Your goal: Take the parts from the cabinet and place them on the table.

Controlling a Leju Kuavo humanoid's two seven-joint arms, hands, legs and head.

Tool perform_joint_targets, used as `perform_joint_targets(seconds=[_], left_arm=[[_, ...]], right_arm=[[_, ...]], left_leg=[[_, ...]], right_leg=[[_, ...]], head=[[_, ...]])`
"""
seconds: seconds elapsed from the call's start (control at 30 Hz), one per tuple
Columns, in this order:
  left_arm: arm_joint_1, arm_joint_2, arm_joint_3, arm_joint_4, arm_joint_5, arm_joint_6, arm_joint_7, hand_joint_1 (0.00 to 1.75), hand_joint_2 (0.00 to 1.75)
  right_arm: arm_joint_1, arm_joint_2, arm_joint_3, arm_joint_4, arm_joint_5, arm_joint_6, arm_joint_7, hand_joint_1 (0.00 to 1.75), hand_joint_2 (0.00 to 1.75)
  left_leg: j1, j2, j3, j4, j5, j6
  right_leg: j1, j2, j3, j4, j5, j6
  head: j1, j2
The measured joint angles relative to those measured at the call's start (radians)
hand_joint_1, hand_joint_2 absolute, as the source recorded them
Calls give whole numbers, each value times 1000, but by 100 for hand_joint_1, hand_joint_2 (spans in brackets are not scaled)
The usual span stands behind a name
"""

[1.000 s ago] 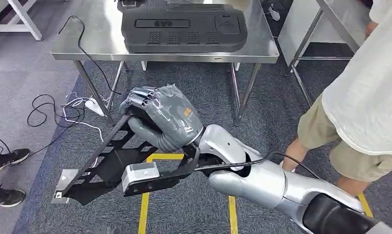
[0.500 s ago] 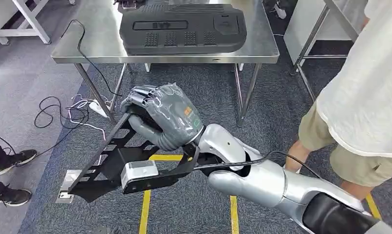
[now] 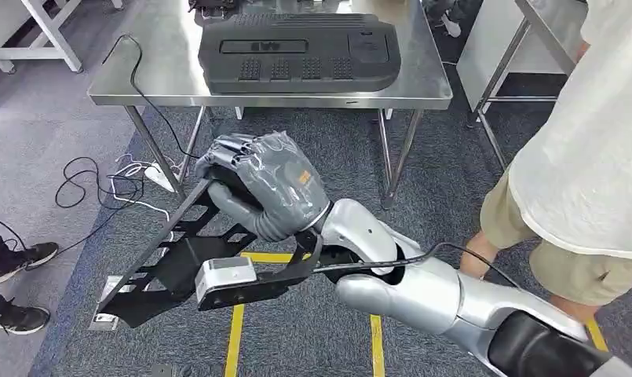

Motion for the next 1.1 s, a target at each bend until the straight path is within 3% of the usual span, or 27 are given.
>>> perform_joint_targets(seconds=[0.03, 0.07, 0.13, 0.17, 0.2, 0.23, 0.33, 0.37, 0.47, 0.5, 0.53, 0.57, 0.63, 0.67, 0.7, 0.73, 0.8, 0.83, 0.87, 0.9, 0.97, 1.0, 1.03, 1.07, 1.1], left_arm=[[1, 0, 0, 0, 0, 0, 0, 0, 175], [1, 0, 0, 0, 0, 0, 0, 0, 175], [1, 0, 0, 0, 0, 0, 0, 0, 175], [1, 2, 0, 0, 0, 0, 0, 0, 175], [-1, 2, 0, 0, 0, 0, 0, 0, 175], [-1, 2, 0, 0, 0, 0, 0, 0, 175], [0, 2, -1, 0, 0, 0, 0, 0, 175], [-1, 2, -2, 0, 0, 0, 0, 0, 175], [-2, 2, -2, 0, 0, 0, 0, 0, 175], [0, 2, -2, 0, 0, 0, 0, 0, 175], [2, 2, -2, 0, 0, 0, 0, 0, 175], [4, 2, -2, 0, 0, 0, 0, 0, 175], [4, 2, -2, 0, 0, 1, 0, 0, 175], [4, 2, -2, 0, 1, 2, 0, 0, 175], [3, 2, -2, 0, 1, 3, 0, 0, 175], [3, 2, -2, 0, 1, 4, 0, 0, 175], [5, 2, -2, 0, 2, 4, 0, 0, 175], [4, 3, -2, -1, 2, 4, -1, 0, 175], [4, 2, -2, -1, 3, 5, -1, 0, 175], [4, 2, -2, -1, 3, 5, -1, 0, 175], [4, 2, -2, -1, 3, 5, -1, 0, 175], [5, 2, -2, -1, 3, 5, -2, 0, 175], [5, 2, -2, -1, 4, 6, -2, 0, 175], [6, 2, -2, -1, 4, 6, -2, 0, 175], [6, 2, -2, -1, 5, 6, -2, 0, 175]], right_arm=[[1, 0, 0, 1, 0, 0, 0, 175, 175], [1, 0, 0, 1, 0, 0, 0, 175, 175], [0, 0, 0, 1, 0, 0, 0, 175, 175], [2, 0, 0, 2, 0, -1, 0, 175, 175], [1, 0, 0, 3, 0, -1, 1, 175, 175], [2, -1, 0, 3, 0, -1, 3, 175, 175], [-1, -1, 1, 4, 2, -1, 3, 175, 175], [-1, -1, 1, 4, 2, -1, 3, 175, 175], [-2, -1, 2, 4, 2, -2, 3, 175, 175], [0, -1, 2, 4, 2, -2, 3, 175, 175], [2, -1, 3, 4, 2, -2, 3, 175, 175], [2, -1, 4, 4, 2, -2, 3, 175, 175], [1, -1, 4, 4, 2, -2, 3, 175, 175], [2, -1, 4, 4, 2, -2, 3, 175, 175], [1, -1, 5, 5, 2, -2, 3, 175, 175], [0, -1, 5, 5, 1, -2, 3, 175, 175], [1, -1, 5, 5, 1, -2, 3, 175, 175], [-1, -1, 5, 4, 1, -2, 2, 175, 175], [0, -1, 5, 4, 1, -2, 2, 175, 175], [-4, -2, 5, 4, 1, -2, 2, 175, 175], [-2, -2, 6, 4, 0, -2, 2, 175, 175], [2, -2, 5, 4, 0, -2, 2, 175, 175], [4, -3, 6, 4, 0, -2, 2, 175, 175], [4, -3, 6, 4, 0, -2, 2, 175, 175], [3, -3, 6, 4, 0, -2, 2, 175, 175]], left_leg=[[4, -1, 1, 3, -4, -5], [11, -3, 3, 10, -11, -14], [26, -6, 6, 35, -33, -33], [25, -7, 0, 47, -46, -48], [21, -10, -4, 64, -55, -58], [21, -9, -3, 59, -56, -62], [26, -9, 7, 54, -63, -75], [23, 4, -1, 86, -76, -74], [11, 12, -122, 302, -160, -68], [6, 12, -172, 374, -168, -64], [2, 12, -190, 384, -151, -57], [-3, 12, -184, 346, -108, -47], [-15, 12, -127, 183, 4, -24], [-22, 12, -107, 128, 19, -12], [-28, 13, -102, 122, 12, -10], [-31, 13, -92, 97, -4, -6], [-33, 13, -94, 96, -7, -3], [-22, 12, -86, 83, -4, 1], [-20, 13, -75, 73, -3, 4], [-19, 13, -67, 68, -6, 11], [-21, 14, -57, 67, -13, 20], [-22, 14, -53, 67, -18, 21], [-22, 13, -49, 68, -21, 22], [-23, 11, -42, 68, -26, 21], [-24, 9, -34, 68, -32, 20]], right_leg=[[-5, 0, -6, -2, 17, 5], [-11, 0, 14, -58, 62, 13], [-24, -2, 97, -237, 161, 32], [-21, 9, 106, -253, 136, 40], [-19, 17, 105, -261, 136, 22], [-17, 16, 102, -249, 129, 5], [-17, 14, 106, -247, 122, -22], [-16, 12, 110, -247, 120, -27], [-9, 3, 120, -247, 108, -41], [-3, 2, 126, -247, 102, -45], [2, 1, 134, -247, 96, -48], [6, 2, 144, -247, 89, -48], [11, 2, 170, -247, 72, -46], [11, 1, 177, -250, 64, -44], [18, 2, 180, -250, 60, -39], [14, 3, 178, -254, 60, -35], [13, 0, 184, -267, 60, -26], [18, -1, 189, -269, 54, -18], [15, -1, 190, -253, 44, -15], [16, -1, 168, -207, 21, -13], [16, -1, 72, -41, -40, -10], [15, -1, 27, 24, -52, -9], [15, -1, 1, 49, -42, -9], [15, -1, -1, 25, -6, -10], [16, -1, 20, -42, 50, -15]], head=[[0, 0], [0, 0], [1, 0], [5, 0], [13, 0], [5, 0], [-5, 0], [-10, 0], [-20, 0], [-21, 0], [-21, 0], [-21, 0], [-22, 0], [-21, 0], [-21, 0], [-24, 0], [-24, 0], [-24, 0], [-23, 0], [-15, 0], [-11, 0], [-10, 0], [-8, 0], [-7, 0], [-6, 0]])
